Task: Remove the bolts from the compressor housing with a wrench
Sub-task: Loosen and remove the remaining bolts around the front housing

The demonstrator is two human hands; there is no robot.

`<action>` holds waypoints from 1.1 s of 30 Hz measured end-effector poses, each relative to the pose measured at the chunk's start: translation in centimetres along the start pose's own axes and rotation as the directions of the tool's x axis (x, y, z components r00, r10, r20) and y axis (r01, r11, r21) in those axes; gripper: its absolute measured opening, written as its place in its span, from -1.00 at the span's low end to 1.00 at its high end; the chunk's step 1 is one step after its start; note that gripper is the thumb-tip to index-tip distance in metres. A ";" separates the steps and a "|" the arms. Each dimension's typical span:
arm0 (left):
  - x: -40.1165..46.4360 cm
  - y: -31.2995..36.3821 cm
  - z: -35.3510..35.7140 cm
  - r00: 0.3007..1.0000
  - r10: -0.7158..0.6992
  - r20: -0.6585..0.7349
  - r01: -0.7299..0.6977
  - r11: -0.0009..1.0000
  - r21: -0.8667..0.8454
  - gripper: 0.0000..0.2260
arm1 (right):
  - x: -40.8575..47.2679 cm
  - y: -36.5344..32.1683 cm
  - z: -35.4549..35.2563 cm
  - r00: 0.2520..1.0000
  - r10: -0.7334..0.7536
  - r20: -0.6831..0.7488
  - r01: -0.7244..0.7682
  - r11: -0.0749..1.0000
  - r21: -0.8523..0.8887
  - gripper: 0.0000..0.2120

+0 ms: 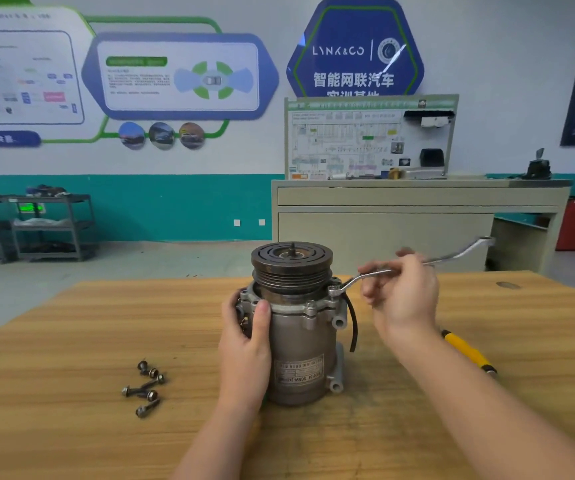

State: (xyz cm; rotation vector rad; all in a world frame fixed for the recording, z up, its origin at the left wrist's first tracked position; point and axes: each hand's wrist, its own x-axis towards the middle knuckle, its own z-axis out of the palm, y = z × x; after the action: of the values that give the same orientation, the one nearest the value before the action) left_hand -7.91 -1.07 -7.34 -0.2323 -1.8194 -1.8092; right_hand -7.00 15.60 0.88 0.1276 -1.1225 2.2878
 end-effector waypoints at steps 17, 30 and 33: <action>0.3 -0.8 0.2 0.999 0.031 -0.031 -0.031 0.999 -0.009 -0.72 | -1.7 -1.2 -0.2 0.858 -0.389 0.334 0.501 0.777 -0.381 -0.77; 0.3 -0.9 0.3 0.999 0.023 -0.035 -0.023 1.000 -0.001 -0.58 | -3.3 0.5 -1.1 0.906 -0.411 0.103 0.424 0.887 -0.183 -0.83; 0.3 -0.9 0.2 0.999 0.019 -0.044 -0.019 1.000 -0.014 -0.62 | 0.2 0.1 0.3 0.994 0.046 -0.101 -0.048 0.999 -0.017 -0.85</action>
State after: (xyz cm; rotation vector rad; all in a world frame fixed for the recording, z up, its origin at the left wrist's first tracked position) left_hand -8.69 -0.99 -7.96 -0.2125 -1.7690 -1.8005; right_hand -7.28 15.46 1.08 -0.0216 -1.1067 2.2968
